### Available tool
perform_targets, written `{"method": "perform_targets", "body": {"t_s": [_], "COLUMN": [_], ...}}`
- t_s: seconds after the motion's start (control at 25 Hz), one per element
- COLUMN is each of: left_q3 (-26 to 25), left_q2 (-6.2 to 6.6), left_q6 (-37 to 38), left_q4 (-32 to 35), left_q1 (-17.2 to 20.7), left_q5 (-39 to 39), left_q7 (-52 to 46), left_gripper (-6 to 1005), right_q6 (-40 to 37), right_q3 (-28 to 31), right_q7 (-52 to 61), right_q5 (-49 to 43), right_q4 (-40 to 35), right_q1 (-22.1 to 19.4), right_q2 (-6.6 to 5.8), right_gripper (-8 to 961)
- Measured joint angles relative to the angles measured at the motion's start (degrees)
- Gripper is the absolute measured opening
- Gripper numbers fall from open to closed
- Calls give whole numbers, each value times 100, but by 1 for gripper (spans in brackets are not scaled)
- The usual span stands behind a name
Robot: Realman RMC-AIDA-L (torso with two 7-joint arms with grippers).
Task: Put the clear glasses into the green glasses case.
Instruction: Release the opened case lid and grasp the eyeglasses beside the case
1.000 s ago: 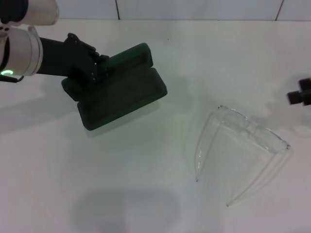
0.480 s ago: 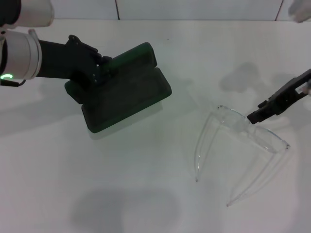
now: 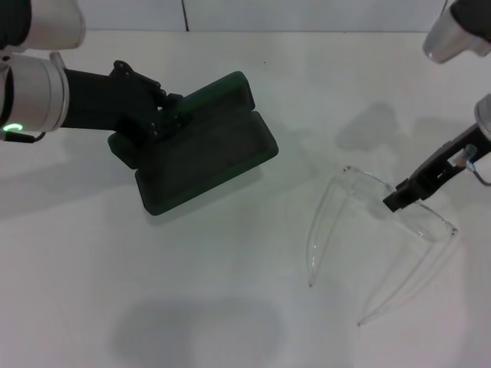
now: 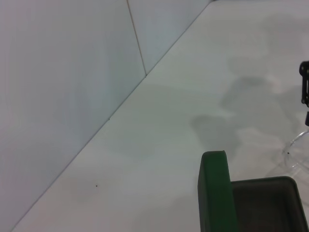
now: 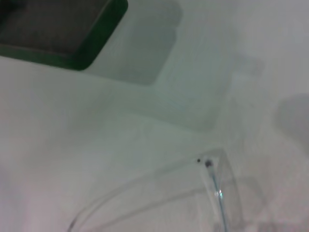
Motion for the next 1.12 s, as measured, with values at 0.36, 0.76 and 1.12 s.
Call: {"method": "perform_targets", "body": {"t_s": [0.36,0.76,1.12], "left_q3": [10,51,90], "left_q2": [0,0,0], "left_q6": [23,31,31], "left_q4": [-68,-67,-23], "left_q1": [70,143,190], "left_q5": [-5,-10,-10], "left_q7": [17,21,21], "left_gripper": [202,203,202], "right_q6": [508,612,715], "right_q3": [-321,-328,-320], "right_q7": [-18,-58,-72], "right_q5": [-51,-20,144], "right_q4": [345,364,327], "right_q1": [11,3,-84], "right_q2": [-14,-16,-20], "right_gripper": [289,243,169]}}
